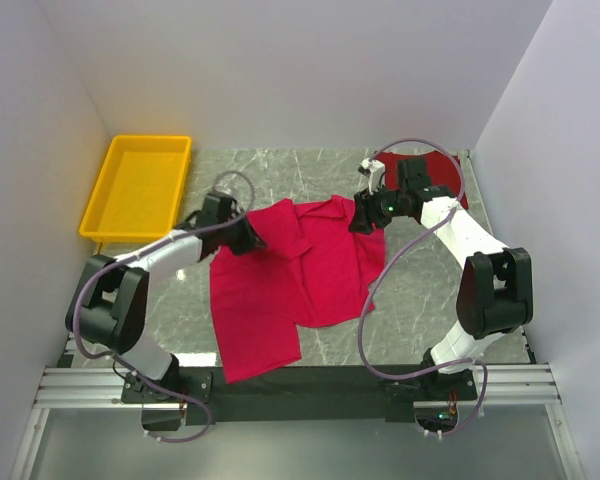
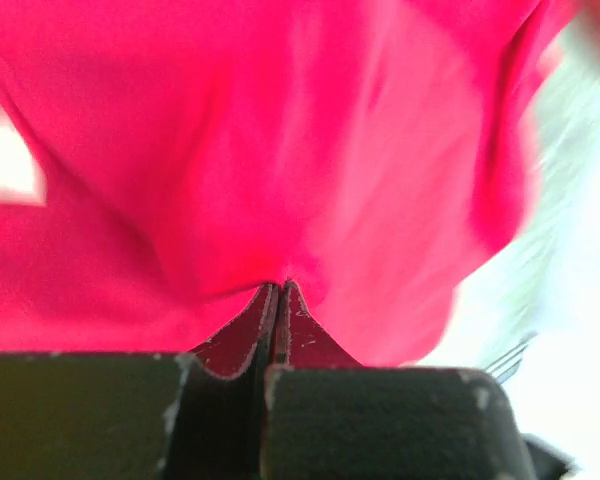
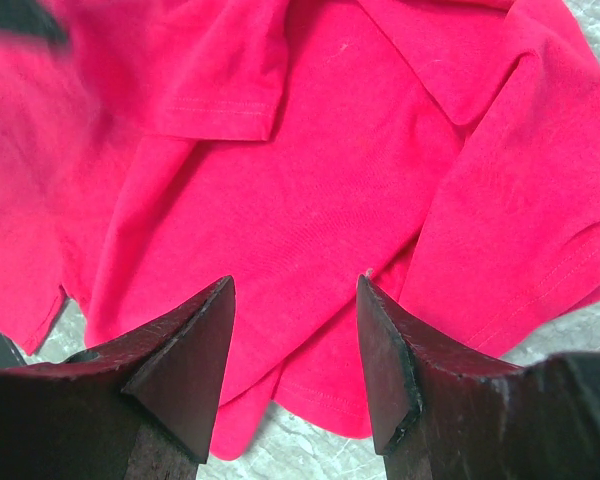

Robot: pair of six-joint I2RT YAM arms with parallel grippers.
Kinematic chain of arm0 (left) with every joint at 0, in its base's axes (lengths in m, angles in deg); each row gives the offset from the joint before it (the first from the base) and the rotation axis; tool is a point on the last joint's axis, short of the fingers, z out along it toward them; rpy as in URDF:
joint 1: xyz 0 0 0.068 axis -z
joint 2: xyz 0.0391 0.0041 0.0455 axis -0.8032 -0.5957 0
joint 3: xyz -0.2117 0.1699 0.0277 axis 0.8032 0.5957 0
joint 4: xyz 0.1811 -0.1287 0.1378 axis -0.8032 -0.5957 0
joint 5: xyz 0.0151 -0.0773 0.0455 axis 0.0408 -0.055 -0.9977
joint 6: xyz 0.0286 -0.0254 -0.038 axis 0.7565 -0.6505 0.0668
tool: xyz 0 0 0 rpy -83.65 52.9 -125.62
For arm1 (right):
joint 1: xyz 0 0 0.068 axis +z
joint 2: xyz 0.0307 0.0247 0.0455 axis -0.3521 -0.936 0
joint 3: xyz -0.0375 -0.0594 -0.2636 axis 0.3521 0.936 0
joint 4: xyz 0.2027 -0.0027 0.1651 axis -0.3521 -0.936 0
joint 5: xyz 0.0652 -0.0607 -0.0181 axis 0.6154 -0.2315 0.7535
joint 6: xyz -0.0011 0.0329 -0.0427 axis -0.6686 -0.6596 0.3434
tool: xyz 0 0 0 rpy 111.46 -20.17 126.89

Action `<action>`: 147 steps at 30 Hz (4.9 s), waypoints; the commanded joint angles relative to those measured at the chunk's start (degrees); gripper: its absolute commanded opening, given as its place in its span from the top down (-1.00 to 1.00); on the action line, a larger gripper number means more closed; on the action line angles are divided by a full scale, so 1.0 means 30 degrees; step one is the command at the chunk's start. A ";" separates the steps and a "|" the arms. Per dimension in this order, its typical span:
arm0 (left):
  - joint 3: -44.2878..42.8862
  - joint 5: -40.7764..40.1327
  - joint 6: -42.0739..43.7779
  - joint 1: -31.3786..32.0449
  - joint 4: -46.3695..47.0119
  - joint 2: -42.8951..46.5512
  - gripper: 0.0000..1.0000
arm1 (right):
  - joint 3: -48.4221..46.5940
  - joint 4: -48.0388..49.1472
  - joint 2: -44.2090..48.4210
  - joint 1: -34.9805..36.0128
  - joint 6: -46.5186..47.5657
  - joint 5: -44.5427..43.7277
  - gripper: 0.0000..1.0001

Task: Fold and stack the t-shirts
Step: Flatten the tshirt out

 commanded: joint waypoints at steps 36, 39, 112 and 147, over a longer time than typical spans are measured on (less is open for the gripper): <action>-0.6840 -0.3264 1.0698 -0.4791 -0.1249 -0.4326 -0.09 | -0.1365 -0.1437 -0.0461 -0.0133 0.1574 -0.0390 -0.18; -0.7161 -0.3704 1.1196 -0.4791 -0.0927 -0.5117 -0.08 | -0.1309 -0.1497 -0.0404 -0.0162 0.1515 -0.0477 -0.18; 0.6752 0.0954 -0.1780 -0.5991 -0.6435 0.6539 -0.13 | 0.5693 -0.7740 0.1796 0.1858 0.6440 -0.2644 -0.40; 0.6929 0.1187 -0.0727 -0.5699 -0.7225 0.8268 0.99 | 0.4377 -0.5962 0.6984 1.0759 0.4800 -0.7301 1.00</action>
